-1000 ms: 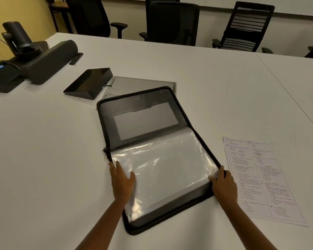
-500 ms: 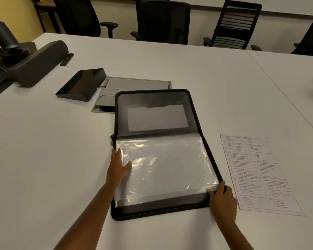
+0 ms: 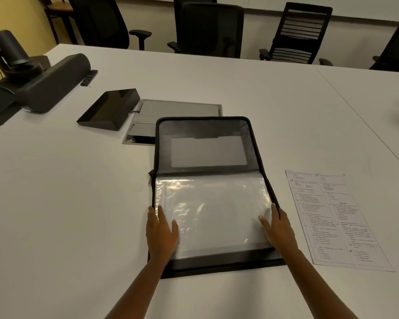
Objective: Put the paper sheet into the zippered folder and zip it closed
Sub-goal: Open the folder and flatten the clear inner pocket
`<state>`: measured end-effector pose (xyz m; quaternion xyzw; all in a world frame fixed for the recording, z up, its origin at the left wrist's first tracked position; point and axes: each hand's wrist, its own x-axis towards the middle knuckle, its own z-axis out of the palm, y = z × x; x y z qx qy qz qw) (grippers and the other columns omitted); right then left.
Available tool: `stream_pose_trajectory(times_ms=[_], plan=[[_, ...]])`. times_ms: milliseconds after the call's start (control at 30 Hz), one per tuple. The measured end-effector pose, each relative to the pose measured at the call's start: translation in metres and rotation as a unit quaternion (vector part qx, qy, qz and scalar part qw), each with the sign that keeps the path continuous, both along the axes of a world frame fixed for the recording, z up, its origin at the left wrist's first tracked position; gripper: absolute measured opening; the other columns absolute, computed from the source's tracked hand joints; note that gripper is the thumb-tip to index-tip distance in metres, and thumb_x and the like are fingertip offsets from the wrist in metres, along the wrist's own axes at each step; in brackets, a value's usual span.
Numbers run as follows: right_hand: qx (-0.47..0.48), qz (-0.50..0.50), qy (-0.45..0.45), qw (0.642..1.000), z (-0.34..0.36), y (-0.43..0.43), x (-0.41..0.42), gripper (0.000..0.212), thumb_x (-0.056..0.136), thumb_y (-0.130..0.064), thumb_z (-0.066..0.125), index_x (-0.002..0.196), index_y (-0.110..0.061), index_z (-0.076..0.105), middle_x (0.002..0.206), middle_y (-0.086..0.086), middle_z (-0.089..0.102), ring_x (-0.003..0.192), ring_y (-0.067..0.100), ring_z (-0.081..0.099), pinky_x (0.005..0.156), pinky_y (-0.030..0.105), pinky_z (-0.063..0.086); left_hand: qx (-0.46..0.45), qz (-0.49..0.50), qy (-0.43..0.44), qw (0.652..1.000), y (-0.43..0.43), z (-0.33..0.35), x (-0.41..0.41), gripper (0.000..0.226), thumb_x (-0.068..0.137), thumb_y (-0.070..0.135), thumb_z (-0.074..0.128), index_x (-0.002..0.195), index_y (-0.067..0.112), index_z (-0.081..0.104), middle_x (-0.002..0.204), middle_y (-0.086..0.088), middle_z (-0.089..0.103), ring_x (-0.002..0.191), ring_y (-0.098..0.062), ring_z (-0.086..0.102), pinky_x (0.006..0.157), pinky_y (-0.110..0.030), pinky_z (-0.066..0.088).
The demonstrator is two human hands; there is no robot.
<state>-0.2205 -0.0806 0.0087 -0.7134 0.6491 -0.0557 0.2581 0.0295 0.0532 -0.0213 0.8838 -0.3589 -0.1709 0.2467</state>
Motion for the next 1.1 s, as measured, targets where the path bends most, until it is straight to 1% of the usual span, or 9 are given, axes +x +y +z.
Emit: stream_pose_trajectory(times_ms=[67, 233, 400, 600, 800, 900, 1000, 1033, 1100], plan=[[0.007, 0.000, 0.021, 1.000, -0.002, 0.000, 0.002, 0.064, 0.093, -0.038, 0.044, 0.143, -0.010, 0.017, 0.151, 0.020, 0.020, 0.139, 0.034, 0.023, 0.112, 0.053, 0.027, -0.003, -0.011, 0.010, 1.000, 0.002, -0.001, 0.002, 0.065, 0.097, 0.029, 0.043, 0.148, 0.005, 0.011, 0.158, -0.016, 0.002, 0.147, -0.028, 0.008, 0.119, -0.035, 0.017], [-0.042, -0.004, 0.068, 0.997, -0.014, 0.020, 0.000, 0.066, 0.091, -0.043, 0.045, 0.143, -0.013, 0.018, 0.152, 0.017, 0.019, 0.139, 0.031, 0.023, 0.111, 0.051, 0.029, 0.007, -0.044, 0.011, 0.999, 0.001, -0.001, 0.010, 0.065, 0.097, 0.028, 0.044, 0.147, 0.003, 0.010, 0.158, -0.018, 0.001, 0.147, -0.029, 0.005, 0.120, -0.035, 0.013], [-0.058, -0.023, 0.072, 0.995, -0.020, 0.032, 0.002, 0.069, 0.090, -0.046, 0.044, 0.143, -0.012, 0.016, 0.152, 0.016, 0.020, 0.140, 0.029, 0.024, 0.112, 0.048, 0.030, 0.020, -0.072, -0.014, 0.997, -0.002, 0.000, 0.020, 0.065, 0.097, 0.026, 0.044, 0.146, 0.000, 0.012, 0.157, -0.021, 0.003, 0.147, -0.031, 0.007, 0.120, -0.037, 0.011], [-0.063, -0.041, 0.062, 0.995, -0.024, 0.040, 0.003, 0.071, 0.091, -0.047, 0.043, 0.144, -0.010, 0.014, 0.153, 0.015, 0.018, 0.141, 0.028, 0.020, 0.114, 0.046, 0.025, 0.039, -0.083, -0.025, 0.995, -0.004, 0.002, 0.024, 0.065, 0.097, 0.028, 0.042, 0.147, 0.002, 0.011, 0.157, -0.021, 0.003, 0.147, -0.032, 0.006, 0.120, -0.039, 0.013], [-0.066, -0.025, 0.036, 0.997, -0.025, 0.043, -0.006, 0.077, 0.089, -0.045, 0.047, 0.144, -0.004, 0.012, 0.153, 0.016, 0.021, 0.141, 0.028, 0.023, 0.115, 0.041, 0.026, 0.074, -0.046, -0.094, 0.992, -0.007, 0.001, -0.001, 0.060, 0.097, 0.023, 0.041, 0.146, 0.001, 0.017, 0.155, -0.027, 0.007, 0.146, -0.036, 0.008, 0.118, -0.050, 0.010], [-0.066, -0.014, 0.027, 0.997, -0.026, 0.045, -0.012, 0.075, 0.089, -0.044, 0.049, 0.143, -0.003, 0.016, 0.151, 0.017, 0.024, 0.140, 0.028, 0.025, 0.115, 0.039, 0.027, 0.067, -0.056, -0.098, 0.991, -0.011, 0.000, -0.024, 0.057, 0.094, 0.017, 0.050, 0.142, -0.004, 0.028, 0.151, -0.032, 0.019, 0.142, -0.043, 0.019, 0.114, -0.058, 0.015], [-0.061, 0.007, 0.026, 0.998, -0.027, 0.048, -0.018, 0.071, 0.091, -0.044, 0.045, 0.143, -0.007, 0.015, 0.154, 0.014, 0.017, 0.142, 0.025, 0.020, 0.116, 0.034, 0.023, 0.066, -0.095, -0.129, 0.985, -0.014, -0.001, -0.052, 0.054, 0.083, 0.015, 0.066, 0.127, -0.010, 0.049, 0.135, -0.038, 0.043, 0.124, -0.051, 0.045, 0.099, -0.066, 0.035], [-0.055, 0.017, 0.019, 0.998, -0.027, 0.048, -0.022, 0.069, 0.092, -0.043, 0.043, 0.144, -0.008, 0.014, 0.155, 0.012, 0.013, 0.143, 0.024, 0.016, 0.116, 0.033, 0.020, 0.071, -0.111, -0.129, 0.983, -0.015, 0.000, -0.065, 0.050, 0.083, 0.017, 0.065, 0.124, -0.009, 0.053, 0.131, -0.037, 0.048, 0.120, -0.051, 0.050, 0.094, -0.067, 0.039], [-0.042, 0.033, -0.011, 0.999, -0.026, 0.048, -0.031, 0.065, 0.093, -0.038, 0.043, 0.144, -0.010, 0.014, 0.156, 0.010, 0.011, 0.144, 0.022, 0.013, 0.117, 0.031, 0.017, 0.071, -0.146, -0.143, 0.976, -0.021, 0.002, -0.089, 0.045, 0.093, 0.026, 0.044, 0.123, -0.006, 0.056, 0.130, -0.036, 0.050, 0.118, -0.048, 0.053, 0.091, -0.065, 0.042]])
